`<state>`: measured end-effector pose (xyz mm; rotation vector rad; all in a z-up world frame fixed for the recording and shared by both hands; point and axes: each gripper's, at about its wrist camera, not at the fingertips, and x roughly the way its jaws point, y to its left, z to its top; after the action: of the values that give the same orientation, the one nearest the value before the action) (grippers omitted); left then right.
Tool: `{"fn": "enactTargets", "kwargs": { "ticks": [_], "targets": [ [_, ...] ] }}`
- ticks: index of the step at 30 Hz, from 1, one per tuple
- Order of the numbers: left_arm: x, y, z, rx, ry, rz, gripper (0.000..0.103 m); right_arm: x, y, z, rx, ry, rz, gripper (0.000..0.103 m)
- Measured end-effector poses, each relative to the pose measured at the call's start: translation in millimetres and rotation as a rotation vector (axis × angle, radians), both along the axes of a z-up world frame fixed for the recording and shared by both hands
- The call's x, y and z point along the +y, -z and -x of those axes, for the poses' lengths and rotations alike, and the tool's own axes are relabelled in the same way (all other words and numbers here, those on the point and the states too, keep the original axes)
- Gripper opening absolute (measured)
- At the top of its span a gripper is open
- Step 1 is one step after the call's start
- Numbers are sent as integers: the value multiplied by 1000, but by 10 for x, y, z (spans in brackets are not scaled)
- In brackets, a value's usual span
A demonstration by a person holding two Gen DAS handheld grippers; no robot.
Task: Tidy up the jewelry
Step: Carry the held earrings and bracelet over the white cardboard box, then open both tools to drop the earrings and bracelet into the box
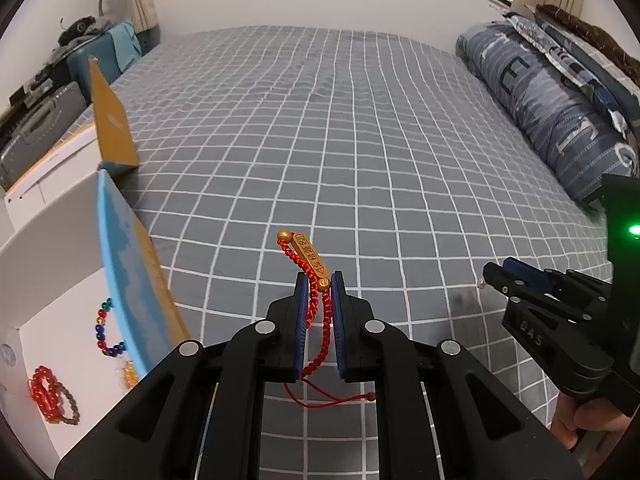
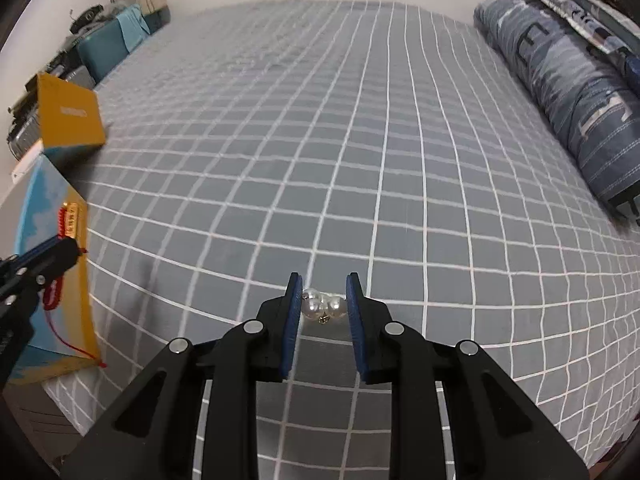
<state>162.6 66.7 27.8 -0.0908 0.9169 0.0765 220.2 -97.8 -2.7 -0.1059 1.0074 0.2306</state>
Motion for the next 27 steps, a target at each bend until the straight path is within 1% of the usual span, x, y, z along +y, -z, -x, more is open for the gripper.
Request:
{"fn": "enactTargets", "kwargs": {
  "ticks": [5, 9, 14, 20, 24, 27],
  "targets": [
    [74, -165, 116, -27, -17, -1, 11, 82, -245, 120, -43, -16, -27, 21],
    [163, -320, 231, -58, -35, -6, 11, 174, -377, 173, -62, -28, -43, 21],
    [311, -445, 351, -78, -65, -10, 11, 339, -550, 259, -87, -54, -62, 21],
    [583, -588, 546, -107, -121, -21, 11, 676, -732, 381, -122, -105, -78, 21],
    [869, -666, 714, -123, -173, -26, 11, 954, -850, 490, -145, -152, -104, 21],
    [1099, -695, 851, -132, -213, -35, 11, 1244, -953, 599, -168, -204, -118, 21]
  ]
}}
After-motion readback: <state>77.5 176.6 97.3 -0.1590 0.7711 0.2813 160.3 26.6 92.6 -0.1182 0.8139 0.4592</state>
